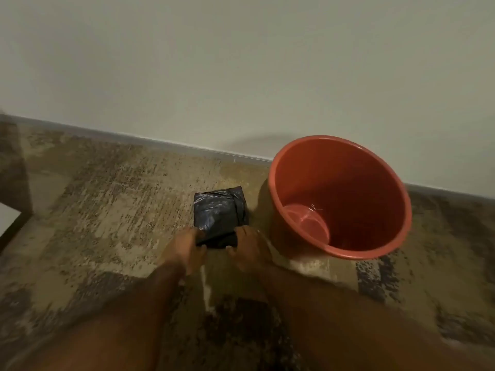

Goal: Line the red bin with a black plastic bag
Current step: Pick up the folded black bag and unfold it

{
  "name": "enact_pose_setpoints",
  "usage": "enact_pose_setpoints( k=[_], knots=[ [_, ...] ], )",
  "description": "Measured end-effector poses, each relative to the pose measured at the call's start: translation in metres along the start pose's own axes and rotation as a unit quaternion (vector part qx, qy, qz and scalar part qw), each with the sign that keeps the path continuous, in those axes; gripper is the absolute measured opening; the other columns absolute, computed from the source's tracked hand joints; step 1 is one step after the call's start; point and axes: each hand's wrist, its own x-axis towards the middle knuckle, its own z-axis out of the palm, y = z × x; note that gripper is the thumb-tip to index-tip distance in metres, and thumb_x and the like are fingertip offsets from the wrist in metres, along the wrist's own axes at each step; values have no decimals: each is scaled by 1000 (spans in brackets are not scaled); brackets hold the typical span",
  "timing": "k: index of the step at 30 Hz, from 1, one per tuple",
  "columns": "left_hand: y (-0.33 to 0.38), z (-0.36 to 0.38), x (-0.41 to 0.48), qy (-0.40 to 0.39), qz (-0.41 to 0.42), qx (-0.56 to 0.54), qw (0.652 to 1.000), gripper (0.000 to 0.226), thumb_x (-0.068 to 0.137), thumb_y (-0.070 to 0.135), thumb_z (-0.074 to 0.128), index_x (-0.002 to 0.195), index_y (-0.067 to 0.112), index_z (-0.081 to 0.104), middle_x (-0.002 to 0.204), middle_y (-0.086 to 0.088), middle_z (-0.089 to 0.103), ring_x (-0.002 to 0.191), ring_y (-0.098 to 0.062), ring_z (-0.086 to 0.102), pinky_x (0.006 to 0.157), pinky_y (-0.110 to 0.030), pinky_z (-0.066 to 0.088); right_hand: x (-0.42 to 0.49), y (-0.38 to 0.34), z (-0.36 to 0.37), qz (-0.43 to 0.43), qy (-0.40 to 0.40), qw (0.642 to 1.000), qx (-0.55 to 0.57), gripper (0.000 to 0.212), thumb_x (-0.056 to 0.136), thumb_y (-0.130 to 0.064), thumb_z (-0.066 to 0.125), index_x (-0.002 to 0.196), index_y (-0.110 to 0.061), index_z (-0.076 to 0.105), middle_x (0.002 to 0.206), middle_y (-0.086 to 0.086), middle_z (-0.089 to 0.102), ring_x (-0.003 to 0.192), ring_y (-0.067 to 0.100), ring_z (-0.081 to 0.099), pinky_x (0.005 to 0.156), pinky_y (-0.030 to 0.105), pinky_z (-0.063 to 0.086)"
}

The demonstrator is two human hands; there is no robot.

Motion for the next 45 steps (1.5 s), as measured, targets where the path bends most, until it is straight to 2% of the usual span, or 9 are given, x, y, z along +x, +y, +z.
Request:
enact_pose_setpoints(
  k=[4, 9, 14, 18, 23, 28, 37, 41, 45],
  knots=[
    [-15, 46, 25, -26, -55, -79, 995, 18, 89, 21, 64, 106, 26, 65, 112, -2, 62, 95, -13, 58, 89, -33, 54, 28, 6, 21, 25, 29, 999, -6, 55, 91, -42, 54, 141, -20, 46, 145, 9, 45, 135, 29, 40, 116, 45, 29],
    [-36, 87, 55, -50, -96, -77, 991, 60, 81, 42, 68, 136, 26, 52, 144, -7, 39, 127, -31, 46, 108, -50, 43, 65, 10, 46, 33, 22, 999, -2, 52, 87, -53, 56, 134, -31, 50, 138, 8, 44, 129, 30, 40, 112, 47, 31],
    [-44, 94, 61, -77, -49, -22, 996, 50, 86, 33, 64, 136, 27, 56, 148, -7, 38, 121, -24, 47, 105, -39, 43, 76, 4, 57, 62, -40, 997, 0, 60, 79, -61, 57, 134, -42, 48, 143, 14, 39, 134, 38, 31, 115, 52, 25],
    [-44, 78, 55, -42, 7, 11, 999, 40, 93, 29, 57, 133, 23, 57, 146, -2, 46, 118, -20, 50, 101, -32, 40, 75, -9, 60, 57, -33, 998, 17, 58, 77, -64, 56, 127, -34, 58, 129, 4, 51, 128, 32, 35, 112, 50, 28],
    [-32, 52, 46, 62, 16, -28, 998, 34, 91, 23, 62, 125, 20, 61, 129, 0, 59, 112, -16, 57, 96, -34, 50, 67, -12, 39, 78, 84, 991, 64, 49, 80, -38, 66, 122, -14, 59, 128, 6, 48, 116, 27, 50, 103, 40, 44],
    [10, 2, 39, 199, 15, -260, 945, 30, 87, 17, 71, 116, 10, 69, 108, -3, 70, 91, -16, 68, 75, -29, 61, 56, -42, -9, 75, 148, 953, 251, 39, 89, -7, 62, 126, -13, 57, 126, 2, 48, 96, 11, 47, 87, 17, 38],
    [72, -125, 35, 200, 47, -488, 848, 36, 84, 2, 69, 115, 19, 66, 116, -4, 65, 105, -23, 67, 88, -42, 60, 15, -96, -137, -79, 197, 926, 313, 49, 87, 4, 52, 134, -9, 49, 124, 11, 61, 112, 27, 60, 100, 36, 48],
    [112, -179, 21, 176, 77, -541, 819, 38, 82, 8, 74, 115, 23, 65, 116, -9, 69, 105, -24, 69, 91, -42, 58, -16, -97, -204, -61, 188, 871, 450, 39, 94, -5, 48, 132, -12, 45, 101, 9, 64, 96, 30, 70, 96, 49, 54],
    [159, -233, 1, 149, 89, -529, 830, 52, 83, 8, 72, 132, 17, 57, 112, -15, 69, 95, -26, 71, 82, -37, 61, -75, -91, -248, -62, 183, 900, 391, 56, 95, -41, 57, 140, -11, 40, 105, 3, 63, 101, 24, 65, 98, 47, 51]
  ],
)
